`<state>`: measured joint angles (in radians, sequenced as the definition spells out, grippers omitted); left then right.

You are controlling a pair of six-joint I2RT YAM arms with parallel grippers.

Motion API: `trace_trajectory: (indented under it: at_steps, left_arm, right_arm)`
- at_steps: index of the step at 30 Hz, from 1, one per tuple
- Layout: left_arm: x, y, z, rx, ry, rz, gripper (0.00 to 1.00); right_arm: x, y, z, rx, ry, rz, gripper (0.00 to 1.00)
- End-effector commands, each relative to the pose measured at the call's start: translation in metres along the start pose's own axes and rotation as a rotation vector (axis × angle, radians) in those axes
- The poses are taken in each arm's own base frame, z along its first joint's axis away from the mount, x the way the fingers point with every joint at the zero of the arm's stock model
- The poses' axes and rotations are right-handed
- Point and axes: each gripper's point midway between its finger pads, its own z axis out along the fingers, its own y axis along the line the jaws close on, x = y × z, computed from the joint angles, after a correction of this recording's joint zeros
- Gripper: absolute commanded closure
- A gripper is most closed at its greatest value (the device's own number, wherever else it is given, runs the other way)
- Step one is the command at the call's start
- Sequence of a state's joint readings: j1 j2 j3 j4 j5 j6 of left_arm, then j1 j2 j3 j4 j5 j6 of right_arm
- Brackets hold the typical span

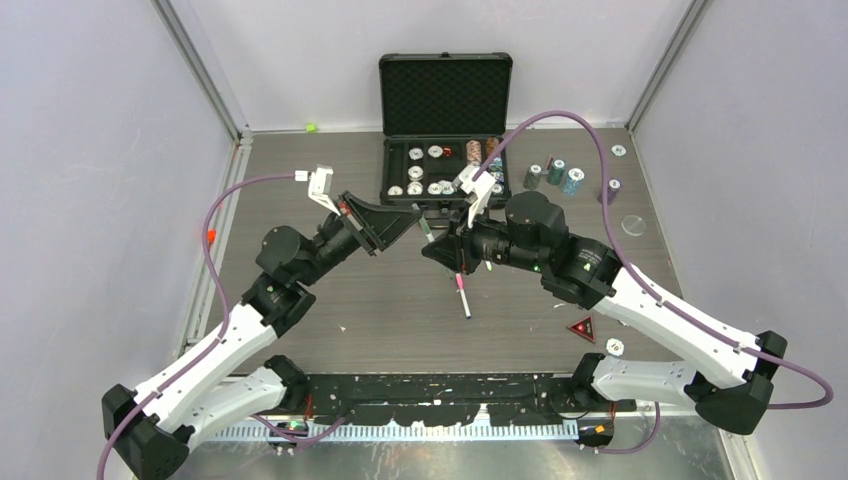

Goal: Insert the pens into the pen caps

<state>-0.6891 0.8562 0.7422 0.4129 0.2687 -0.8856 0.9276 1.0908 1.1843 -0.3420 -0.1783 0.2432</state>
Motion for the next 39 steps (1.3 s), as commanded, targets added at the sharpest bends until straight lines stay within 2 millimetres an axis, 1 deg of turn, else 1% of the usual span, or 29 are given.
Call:
trace_trajectory:
  at_steps: [1,6,10,13,15,19,20,22,25,26,27,29,31,37,38,39]
  left_arm:
    - [0.044,0.024,-0.008,-0.096,0.180,-0.035,1.00]
    - [0.045,0.039,-0.008,-0.176,0.177,-0.037,1.00]
    - [0.047,0.048,-0.005,-0.214,0.181,-0.044,1.00]
    - [0.047,0.052,-0.004,-0.231,0.179,-0.049,1.00]
    - [0.046,0.053,-0.003,-0.233,0.175,-0.046,0.98]
    - [0.042,0.049,-0.002,-0.208,0.152,-0.028,0.86]
    - [0.040,0.046,-0.002,-0.198,0.145,-0.021,0.83]
    - [0.036,0.043,-0.003,-0.185,0.138,-0.002,0.77]
    - [0.030,0.036,-0.003,-0.164,0.129,0.032,0.65]
    - [0.028,0.033,-0.003,-0.153,0.128,0.044,0.60]
    - [0.027,0.030,-0.003,-0.144,0.128,0.054,0.57]
    - [0.025,0.023,-0.002,-0.119,0.135,0.074,0.47]
    - [0.021,0.018,-0.001,-0.106,0.140,0.102,0.39]
    - [0.011,0.011,-0.006,-0.105,0.136,0.170,0.24]
    - [0.009,0.010,-0.007,-0.105,0.130,0.178,0.21]
    - [0.008,0.009,-0.009,-0.105,0.125,0.184,0.15]
  right_arm:
    - [-0.073,0.002,-0.011,0.035,-0.251,-0.063,0.99]
    - [-0.072,-0.011,-0.003,0.100,-0.242,-0.064,1.00]
    - [-0.073,-0.023,0.004,0.162,-0.243,-0.067,1.00]
    - [-0.072,-0.025,0.008,0.164,-0.240,-0.070,1.00]
    - [-0.070,-0.024,0.010,0.153,-0.239,-0.076,1.00]
    - [-0.072,-0.021,0.009,0.136,-0.266,-0.080,0.99]
    - [-0.071,-0.015,0.009,0.102,-0.266,-0.084,1.00]
    - [-0.072,-0.012,0.008,0.082,-0.277,-0.085,1.00]
    - [-0.075,-0.009,0.005,0.070,-0.293,-0.093,1.00]
    - [-0.075,-0.008,0.003,0.066,-0.299,-0.097,1.00]
    - [-0.076,-0.007,0.002,0.062,-0.308,-0.098,1.00]
    - [-0.077,-0.006,-0.001,0.054,-0.324,-0.102,1.00]
    - [-0.078,-0.004,-0.003,0.046,-0.333,-0.106,1.00]
    - [-0.077,-0.001,-0.005,0.028,-0.342,-0.104,1.00]
    - [-0.077,0.000,-0.007,0.026,-0.343,-0.101,0.99]
    - [-0.076,0.000,-0.007,0.024,-0.343,-0.100,1.00]
